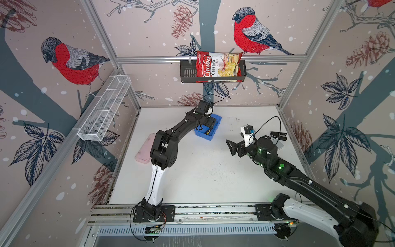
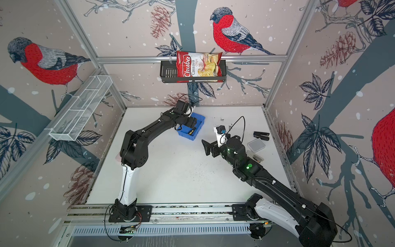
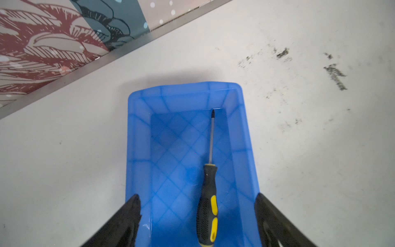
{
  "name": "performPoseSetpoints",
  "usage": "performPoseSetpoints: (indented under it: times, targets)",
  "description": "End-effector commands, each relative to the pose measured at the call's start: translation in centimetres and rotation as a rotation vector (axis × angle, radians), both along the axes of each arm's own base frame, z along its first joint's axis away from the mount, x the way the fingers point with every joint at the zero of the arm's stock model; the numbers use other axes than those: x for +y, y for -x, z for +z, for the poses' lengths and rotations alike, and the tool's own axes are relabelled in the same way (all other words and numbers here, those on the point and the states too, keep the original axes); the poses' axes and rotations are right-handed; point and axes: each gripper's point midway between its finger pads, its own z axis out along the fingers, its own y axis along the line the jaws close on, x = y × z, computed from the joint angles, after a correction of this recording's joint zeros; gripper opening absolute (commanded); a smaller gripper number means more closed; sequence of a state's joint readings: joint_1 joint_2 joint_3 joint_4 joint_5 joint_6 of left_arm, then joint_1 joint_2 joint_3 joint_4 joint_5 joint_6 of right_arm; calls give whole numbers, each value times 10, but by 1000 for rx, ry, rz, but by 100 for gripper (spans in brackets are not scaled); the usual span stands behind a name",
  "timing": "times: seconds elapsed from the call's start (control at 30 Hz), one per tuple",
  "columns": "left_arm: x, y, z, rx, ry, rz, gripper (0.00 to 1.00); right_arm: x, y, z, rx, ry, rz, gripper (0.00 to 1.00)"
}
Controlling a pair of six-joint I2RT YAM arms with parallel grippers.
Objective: Put the screwdriver in the bin
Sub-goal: Place the screwdriver in the bin, then reset both arms
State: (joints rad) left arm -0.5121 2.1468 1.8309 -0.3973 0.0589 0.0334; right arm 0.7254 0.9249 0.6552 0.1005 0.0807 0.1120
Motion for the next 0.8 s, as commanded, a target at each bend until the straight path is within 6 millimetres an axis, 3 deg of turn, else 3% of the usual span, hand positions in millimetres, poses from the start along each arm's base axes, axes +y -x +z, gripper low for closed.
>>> performPoseSetpoints:
  times: [0.0, 0.2, 0.33, 0.57, 0.77]
  targets:
    - [-6, 5, 35, -93, 84, -47, 89, -2, -3, 11, -22, -44, -13, 100]
    - [10, 36, 75, -192, 137, -47, 99, -11, -8, 17, -32, -80, -50, 100]
    - [28, 57, 92, -257, 163, -21, 100, -24, -15, 19, -31, -118, -98, 100]
    - [76, 101, 135, -522, 212, 70, 100, -55, -26, 23, -59, -162, -214, 100]
    - [127, 132, 133, -676, 122, 178, 100, -88, -34, 21, -77, -159, -321, 100]
